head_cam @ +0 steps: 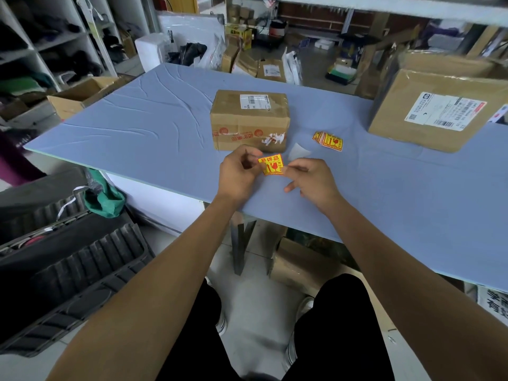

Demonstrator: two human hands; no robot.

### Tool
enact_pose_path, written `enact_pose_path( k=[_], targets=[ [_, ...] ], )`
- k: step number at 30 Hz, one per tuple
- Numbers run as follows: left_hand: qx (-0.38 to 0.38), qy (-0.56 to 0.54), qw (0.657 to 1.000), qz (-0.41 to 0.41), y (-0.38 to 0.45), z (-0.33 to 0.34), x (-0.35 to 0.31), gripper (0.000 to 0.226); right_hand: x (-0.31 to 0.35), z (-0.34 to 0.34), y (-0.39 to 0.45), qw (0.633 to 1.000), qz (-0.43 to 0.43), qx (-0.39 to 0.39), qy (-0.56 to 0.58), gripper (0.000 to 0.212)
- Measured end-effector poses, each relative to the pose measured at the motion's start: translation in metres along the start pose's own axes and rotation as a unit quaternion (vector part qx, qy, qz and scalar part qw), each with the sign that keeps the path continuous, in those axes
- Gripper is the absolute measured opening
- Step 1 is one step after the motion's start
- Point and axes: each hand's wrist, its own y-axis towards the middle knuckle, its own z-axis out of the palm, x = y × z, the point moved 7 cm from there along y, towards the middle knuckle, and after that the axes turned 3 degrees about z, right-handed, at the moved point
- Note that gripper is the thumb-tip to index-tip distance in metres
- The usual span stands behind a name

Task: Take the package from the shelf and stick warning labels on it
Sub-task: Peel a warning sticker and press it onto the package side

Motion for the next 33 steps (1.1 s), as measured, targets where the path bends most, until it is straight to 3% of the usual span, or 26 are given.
enact_pose_path(
  k=[5, 11, 20, 30, 33],
  targets=[
    [0.016, -0.006, 1.0, 0.001, 0.012, 0.002, -0.004, 0.015, 0.012, 0.002, 0.01, 0.998, -0.049, -0.031, -0.02, 0.024],
    [0.041, 0.048, 0.998, 0.015, 0.04, 0.007, -0.01, 0.017, 0.026, -0.002, 0.03, 0.992, -0.086, -0.085, -0.026, 0.013],
    [-0.123, 0.089, 0.986, -0.061, 0.062, 0.006, -0.008, 0.031, 0.023, -0.005, 0.06, 0.986, -0.071, -0.146, -0.047, 0.019],
    [-0.162, 0.187, 0.967, -0.066, 0.067, 0.004, -0.02, 0.023, 0.03, -0.005, 0.068, 0.98, -0.082, -0.156, -0.094, 0.036],
    [-0.152, 0.187, 0.968, -0.073, 0.067, 0.006, -0.021, 0.021, 0.024, -0.009, 0.071, 0.973, -0.084, -0.18, -0.116, 0.032]
  ],
)
